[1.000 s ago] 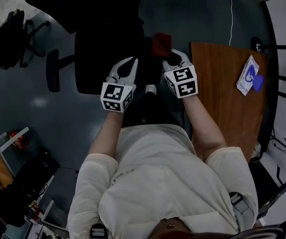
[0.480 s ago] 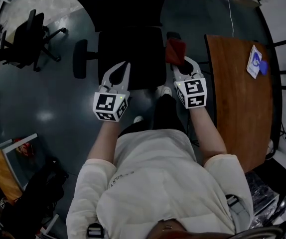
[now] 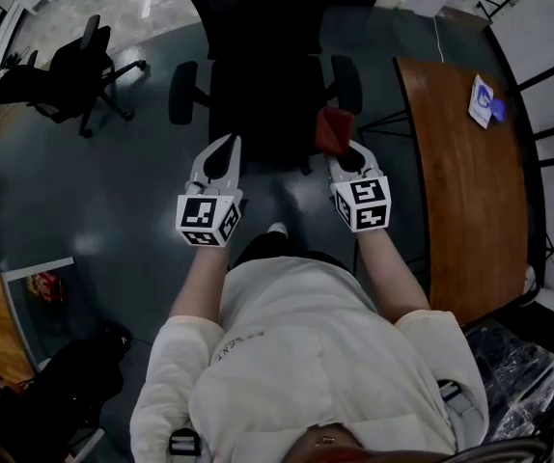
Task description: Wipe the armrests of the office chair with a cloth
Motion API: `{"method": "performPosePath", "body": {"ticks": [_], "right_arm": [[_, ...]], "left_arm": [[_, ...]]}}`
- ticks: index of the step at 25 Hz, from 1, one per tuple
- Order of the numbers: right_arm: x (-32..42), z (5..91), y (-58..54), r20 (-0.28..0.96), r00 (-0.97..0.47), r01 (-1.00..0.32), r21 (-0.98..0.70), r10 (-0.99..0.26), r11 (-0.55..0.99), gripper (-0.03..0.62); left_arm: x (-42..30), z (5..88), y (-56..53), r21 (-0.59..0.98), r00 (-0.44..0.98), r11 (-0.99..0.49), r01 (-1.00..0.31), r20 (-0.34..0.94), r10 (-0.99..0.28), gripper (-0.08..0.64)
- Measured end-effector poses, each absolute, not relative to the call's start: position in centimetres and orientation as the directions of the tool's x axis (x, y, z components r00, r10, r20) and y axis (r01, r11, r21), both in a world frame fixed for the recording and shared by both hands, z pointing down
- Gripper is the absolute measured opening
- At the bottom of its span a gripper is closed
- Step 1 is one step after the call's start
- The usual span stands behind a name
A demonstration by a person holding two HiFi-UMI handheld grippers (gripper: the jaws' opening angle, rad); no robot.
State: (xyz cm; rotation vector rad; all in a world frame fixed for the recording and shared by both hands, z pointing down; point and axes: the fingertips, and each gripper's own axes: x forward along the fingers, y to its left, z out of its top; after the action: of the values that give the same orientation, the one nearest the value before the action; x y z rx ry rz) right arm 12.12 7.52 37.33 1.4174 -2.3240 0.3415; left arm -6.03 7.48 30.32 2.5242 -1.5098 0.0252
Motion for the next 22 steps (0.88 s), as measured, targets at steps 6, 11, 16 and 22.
{"method": "performPosePath", "body": {"ticks": [6,11,16,22], "right_arm": [[12.2,36.5,17.2,0.427,-0.457,-0.867,-0.018,-0.78,0.498,0.048],[13.5,35.2,24.5,0.398,-0.448,-0.876,-0.016,-0.801,0.482,0.048],[14.2,34.6,30.4,0.389,-0.447,-0.876,-0.01,-0.805,0.482,0.048],[14.1,33.8,34.5,0.377,-0.446,-0.881,-0.022,-0.812,0.473,0.048]], "left_arm": [[-5.1,29.6,17.1,0.172,0.476,-0.457,-0.873,0.087,-0.875,0.017],[-3.8,28.6,25.6,0.153,0.468,-0.457,-0.876,0.042,-0.883,0.017],[-2.6,28.3,31.9,0.143,0.487,-0.477,-0.867,0.039,-0.873,0.017],[-2.4,26.9,35.2,0.137,0.509,-0.503,-0.853,0.01,-0.861,0.017]]}}
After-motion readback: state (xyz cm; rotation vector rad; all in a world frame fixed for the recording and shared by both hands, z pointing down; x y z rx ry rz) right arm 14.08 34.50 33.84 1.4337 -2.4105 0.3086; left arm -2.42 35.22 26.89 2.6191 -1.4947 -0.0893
